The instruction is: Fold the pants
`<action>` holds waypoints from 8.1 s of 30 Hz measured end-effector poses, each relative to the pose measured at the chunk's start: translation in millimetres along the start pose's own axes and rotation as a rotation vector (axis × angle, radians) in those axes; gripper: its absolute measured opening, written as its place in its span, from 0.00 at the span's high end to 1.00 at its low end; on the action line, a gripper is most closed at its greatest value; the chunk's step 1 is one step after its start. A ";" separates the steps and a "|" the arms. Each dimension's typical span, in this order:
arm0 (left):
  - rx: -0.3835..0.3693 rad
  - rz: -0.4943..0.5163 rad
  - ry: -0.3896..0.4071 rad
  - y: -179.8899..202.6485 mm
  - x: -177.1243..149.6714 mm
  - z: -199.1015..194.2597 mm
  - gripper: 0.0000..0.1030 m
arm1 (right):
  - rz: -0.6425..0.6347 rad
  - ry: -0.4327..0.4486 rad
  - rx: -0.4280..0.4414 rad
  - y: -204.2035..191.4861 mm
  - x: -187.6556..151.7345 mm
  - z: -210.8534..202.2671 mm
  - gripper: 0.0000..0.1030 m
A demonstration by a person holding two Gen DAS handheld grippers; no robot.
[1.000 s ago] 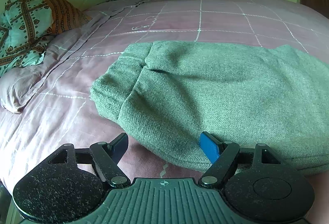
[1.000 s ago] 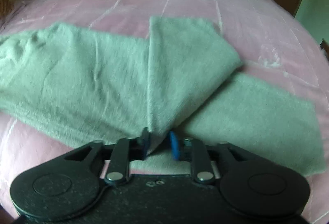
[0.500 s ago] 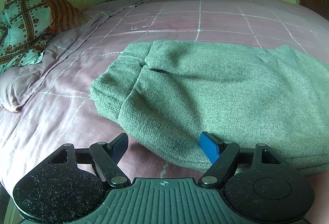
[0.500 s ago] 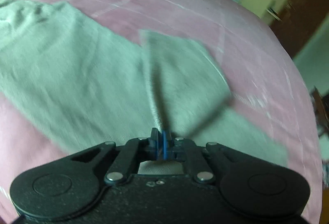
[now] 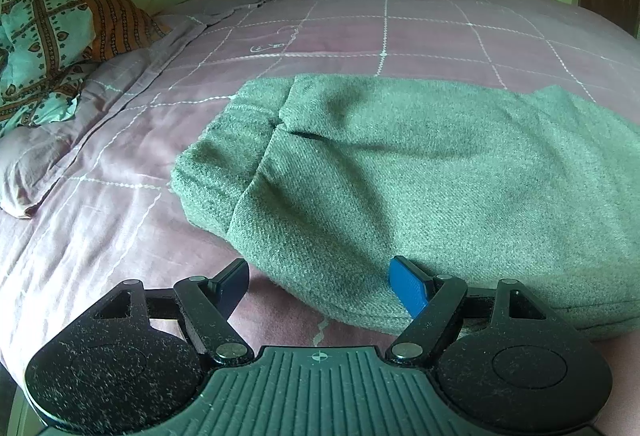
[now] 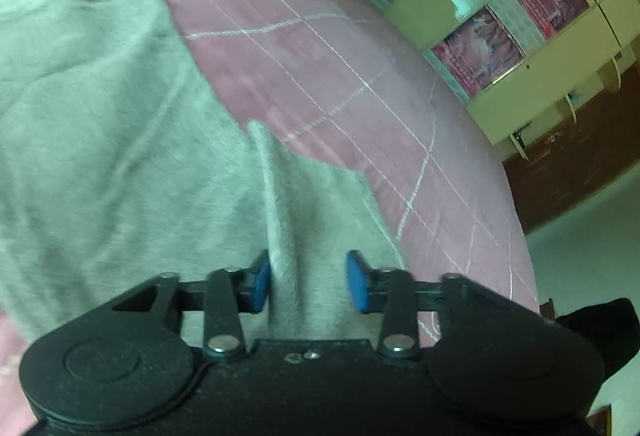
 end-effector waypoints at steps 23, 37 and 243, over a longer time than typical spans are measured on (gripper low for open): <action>0.016 0.030 -0.023 3.4 2.3 2.1 0.23 | 0.780 0.009 -0.224 116.1 -168.5 -87.7 0.62; 0.017 0.040 -0.042 3.6 5.3 3.6 0.23 | 0.455 0.168 -0.176 105.1 -118.0 -96.6 0.95; -0.279 -0.170 0.230 -24.2 -17.8 -100.5 0.07 | 0.742 0.306 0.254 -71.0 34.9 -64.0 0.91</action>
Point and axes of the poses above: each gripper's, at about its wrist camera, not at the fingertips, and z roughly the way its jaws point, y to its right, x to its top, the point moved 2 cm from there along z, roughly the way its jaws point, and after that the axes turned 13 degrees about y, right-handed, at the moved point
